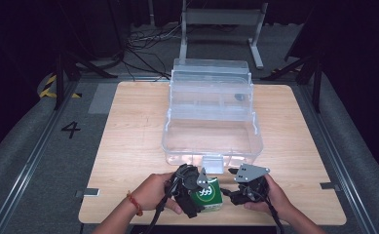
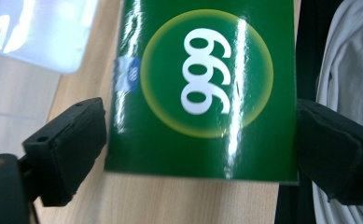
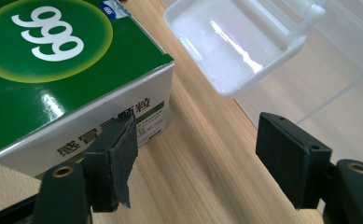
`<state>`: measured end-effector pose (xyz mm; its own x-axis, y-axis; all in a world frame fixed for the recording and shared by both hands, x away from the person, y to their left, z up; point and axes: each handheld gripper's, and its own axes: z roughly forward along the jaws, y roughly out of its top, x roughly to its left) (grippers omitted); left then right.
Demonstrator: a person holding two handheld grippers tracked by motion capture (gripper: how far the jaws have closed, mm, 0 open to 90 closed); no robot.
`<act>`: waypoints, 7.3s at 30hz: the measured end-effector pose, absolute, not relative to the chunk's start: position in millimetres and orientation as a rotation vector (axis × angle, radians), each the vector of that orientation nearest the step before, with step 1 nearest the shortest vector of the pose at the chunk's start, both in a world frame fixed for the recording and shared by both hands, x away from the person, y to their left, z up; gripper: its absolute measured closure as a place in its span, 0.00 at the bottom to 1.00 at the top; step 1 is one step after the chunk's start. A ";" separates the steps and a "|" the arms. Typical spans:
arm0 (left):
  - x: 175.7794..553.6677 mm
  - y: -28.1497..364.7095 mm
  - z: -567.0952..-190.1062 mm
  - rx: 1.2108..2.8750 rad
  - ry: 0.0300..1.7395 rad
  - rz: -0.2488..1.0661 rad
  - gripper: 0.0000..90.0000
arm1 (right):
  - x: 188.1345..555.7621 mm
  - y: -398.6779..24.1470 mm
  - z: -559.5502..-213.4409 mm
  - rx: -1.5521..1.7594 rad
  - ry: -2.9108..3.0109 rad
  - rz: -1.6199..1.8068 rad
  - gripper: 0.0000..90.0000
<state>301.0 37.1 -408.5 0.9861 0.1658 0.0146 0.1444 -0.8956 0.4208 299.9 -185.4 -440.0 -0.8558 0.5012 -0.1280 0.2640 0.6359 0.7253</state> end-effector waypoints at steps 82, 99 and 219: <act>298.8 37.4 -430.6 2.848 0.128 0.040 0.16 | 373.1 -268.7 -407.5 1.100 2.287 1.038 0.57; 290.0 43.3 -409.0 2.819 0.067 0.071 0.18 | 365.9 -268.7 -406.5 1.041 2.313 1.058 0.44; 418.1 106.8 -349.6 2.658 0.216 0.215 0.17 | 335.1 -368.1 -481.8 1.171 2.325 0.983 0.34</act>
<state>418.1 106.8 -349.6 0.9754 0.1880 0.1151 0.1157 -0.8810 0.4587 335.1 -368.1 -481.8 -0.5935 0.8048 -0.0059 0.5564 0.4157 0.7194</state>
